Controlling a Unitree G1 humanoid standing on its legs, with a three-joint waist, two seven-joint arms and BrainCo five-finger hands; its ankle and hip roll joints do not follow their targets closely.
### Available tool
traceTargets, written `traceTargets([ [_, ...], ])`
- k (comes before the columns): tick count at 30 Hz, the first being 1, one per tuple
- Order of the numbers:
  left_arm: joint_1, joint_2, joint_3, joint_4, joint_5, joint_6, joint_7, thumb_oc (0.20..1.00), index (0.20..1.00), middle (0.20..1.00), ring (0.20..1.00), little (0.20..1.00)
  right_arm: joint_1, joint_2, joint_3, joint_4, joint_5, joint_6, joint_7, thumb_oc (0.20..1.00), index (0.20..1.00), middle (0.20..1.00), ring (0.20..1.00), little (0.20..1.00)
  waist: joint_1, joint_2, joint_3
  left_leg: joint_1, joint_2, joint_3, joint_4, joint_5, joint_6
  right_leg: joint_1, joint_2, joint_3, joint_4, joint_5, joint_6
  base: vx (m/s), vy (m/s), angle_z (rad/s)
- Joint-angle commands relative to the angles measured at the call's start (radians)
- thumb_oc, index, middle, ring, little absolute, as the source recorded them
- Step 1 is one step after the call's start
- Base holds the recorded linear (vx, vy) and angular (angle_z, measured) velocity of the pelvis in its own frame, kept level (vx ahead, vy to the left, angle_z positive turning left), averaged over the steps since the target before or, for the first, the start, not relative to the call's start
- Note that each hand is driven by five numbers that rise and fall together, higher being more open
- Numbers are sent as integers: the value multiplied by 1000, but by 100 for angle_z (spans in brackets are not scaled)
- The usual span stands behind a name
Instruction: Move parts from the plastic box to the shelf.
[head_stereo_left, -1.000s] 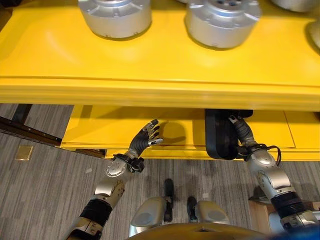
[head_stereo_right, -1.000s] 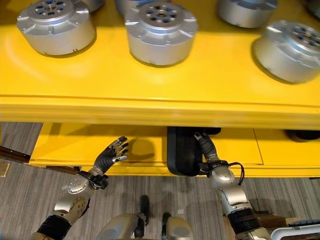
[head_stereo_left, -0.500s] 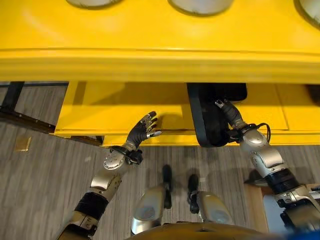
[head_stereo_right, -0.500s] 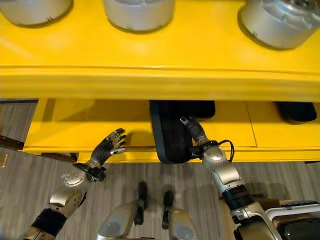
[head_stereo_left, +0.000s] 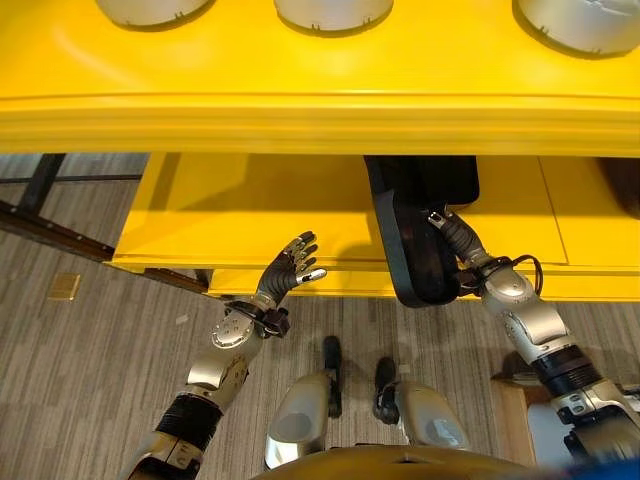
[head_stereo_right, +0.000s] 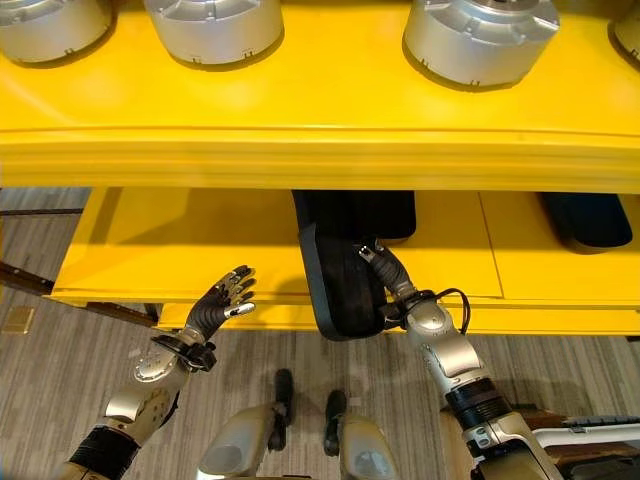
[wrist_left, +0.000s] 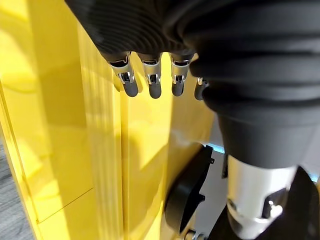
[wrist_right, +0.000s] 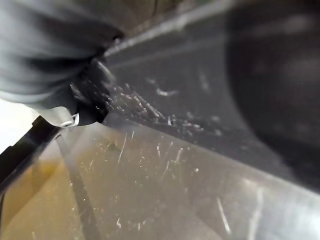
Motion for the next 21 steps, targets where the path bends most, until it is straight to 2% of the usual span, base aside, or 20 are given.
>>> traceTargets([
  [1, 58, -12, 5, -83, 38, -43, -37, 1000, 1000, 1000, 1000, 1000, -30, -14, -11, -77, 6, -26, 10, 200, 200, 200, 200, 200, -10, -10, -75, 90, 134, -89, -150, 135, -41, -33, -44, 76, 67, -15, 88, 112, 672, -6],
  [2, 76, -6, 12, -84, 35, -62, -46, 1000, 1000, 1000, 1000, 1000, -68, -24, 7, -63, 10, -18, 18, 200, 200, 200, 200, 200, -7, 3, -70, 98, 152, -165, -167, 165, -55, -52, -49, 124, 89, -25, 93, 49, 617, -36],
  [4, 81, 2, 13, -87, -17, -78, -42, 1000, 1000, 1000, 1000, 1000, -103, -38, 7, -54, 11, 4, 38, 200, 200, 200, 200, 200, -20, 24, -67, 137, 138, -119, -231, 95, -61, -65, -70, 127, 86, -20, 118, 6, 530, -82],
  [6, 60, 23, 4, -95, -45, -86, -16, 1000, 1000, 1000, 1000, 1000, -94, -52, -9, -60, 11, 9, 45, 200, 200, 200, 200, 200, -37, 37, -45, 114, 120, -67, -212, 67, -61, -70, -96, 126, 70, 10, 142, -64, 466, -70],
  [8, 45, 35, -6, -82, -46, -89, 19, 1000, 1000, 1000, 1000, 1000, -96, -58, -19, -56, 30, 9, 48, 200, 200, 200, 200, 200, -43, 24, -43, 120, 109, -43, -186, 34, -60, -64, -120, 128, 27, 47, 169, -20, 264, -5],
  [10, 45, 38, -6, -82, -46, -91, 27, 1000, 1000, 1000, 1000, 1000, -92, -60, -25, -62, 30, 10, 48, 200, 200, 200, 200, 200, -41, 20, -40, 118, 104, -42, -177, 26, -60, -55, -123, 124, 4, 58, 174, -3, 49, 17],
  [11, 44, 56, 5, -95, -41, -92, 32, 1000, 1000, 1000, 1000, 1000, -101, -60, -34, -55, 33, -1, 37, 200, 200, 200, 200, 200, -26, 7, -26, 109, 93, -39, -166, 14, -52, -47, -134, 120, -39, 88, 193, -32, 11, 22],
  [15, 39, 69, 25, -115, -48, -85, 30, 1000, 1000, 1000, 1000, 1000, -136, -62, -39, -57, 24, 12, 14, 200, 200, 200, 200, 200, -6, -2, -5, 97, 88, -38, -165, 10, -51, -46, -136, 117, -56, 96, 202, -43, -27, 15],
  [21, 0, 104, 21, -175, -49, -74, 12, 1000, 1000, 1000, 1000, 1000, -239, -120, -53, -89, 25, 15, -54, 200, 200, 200, 200, 200, 30, -16, 69, -10, 83, -62, -88, 2, -48, -99, -131, 115, -21, 92, 200, -106, -81, 10],
])
